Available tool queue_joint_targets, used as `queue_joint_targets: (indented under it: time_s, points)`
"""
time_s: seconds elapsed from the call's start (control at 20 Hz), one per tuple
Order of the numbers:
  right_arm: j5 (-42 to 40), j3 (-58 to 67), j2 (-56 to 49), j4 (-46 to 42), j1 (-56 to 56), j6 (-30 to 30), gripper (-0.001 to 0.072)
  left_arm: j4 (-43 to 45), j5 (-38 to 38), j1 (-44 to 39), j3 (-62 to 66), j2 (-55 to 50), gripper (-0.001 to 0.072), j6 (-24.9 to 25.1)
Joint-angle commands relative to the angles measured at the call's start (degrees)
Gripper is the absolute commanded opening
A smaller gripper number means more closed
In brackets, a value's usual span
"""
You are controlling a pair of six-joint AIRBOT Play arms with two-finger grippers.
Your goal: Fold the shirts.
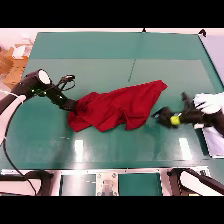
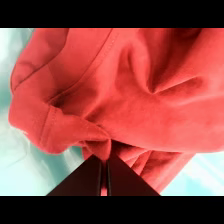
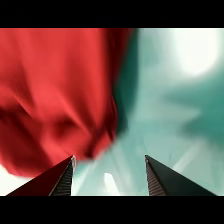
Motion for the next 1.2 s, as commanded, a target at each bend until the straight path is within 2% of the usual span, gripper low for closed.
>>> queue_joint_targets:
  time_s: [0.0, 0.1, 0.2, 0.45, 0.55, 0.6, 0.65, 0.75, 0.85, 0.95, 1.05, 1.15]
  points:
    - [-8.68, -9.7, 2.08, 4.39, 8.13, 0.13, 0.0488, -0.9, 0.15, 0.02, -0.02, 0.02, 0.0025, 0.02]
    - [-13.33, -9.81, 2.08, 7.15, 12.37, 0.13, 0.0486, -1.09, 0.26, 0.02, -0.02, 0.02, 0.0025, 0.02]
    - [-17.75, -9.75, 1.88, 9.31, 15.13, 0.13, 0.037, -1.11, 0.31, 0.02, -0.02, 0.02, 0.0025, 0.02]
    - [-20.09, -6.6, -3.15, 11.08, 15.87, -0.39, 0.0344, -1.22, 1.16, 0.02, -0.02, 0.02, 0.0025, 0.48]
    - [-20.04, -5.42, -5.53, 13.75, 16.61, -3.23, 0.0247, -1.31, 1.18, 0.02, -0.02, 0.02, 0.0024, 0.55]
    - [-20.04, -4.98, -6.45, 14.88, 17.18, -4.7, 0.0146, -1.33, 1.18, 0.02, -0.02, 0.02, 0.0024, 0.52]
    - [-19.91, -4.37, -6.64, 15.19, 17.55, -6.27, 0.0015, -1.33, 1.05, 0.02, 0.0, 0.04, 0.0024, 0.48]
    - [-13.92, -0.98, -5.22, 13.94, 15.52, -7.17, 0.0013, 0.59, 0.07, 0.02, 0.35, 1.22, 0.0024, 0.44]
    - [-3.39, 5.84, -0.52, 12.87, 9.01, -6.67, 0.0013, 4.55, -1.53, 0.04, 2.54, 4.55, 0.0024, -0.37]
    - [5.05, 15.65, 5.73, 12.9, 0.55, -3.37, 0.0013, 9.7, -1.33, 0.04, 6.75, 10.45, 0.0024, -2.25]
    - [9.29, 28.68, 11.72, 13.05, -7.96, -0.26, 0.0014, 10.75, -1.22, 0.04, 12.74, 16.13, 0.0024, -3.3]
    - [9.6, 41.35, 15.65, 13.07, -14.12, 1.42, 0.0013, 9.86, -0.83, 0.02, 19.8, 21.27, 0.0024, -6.03]
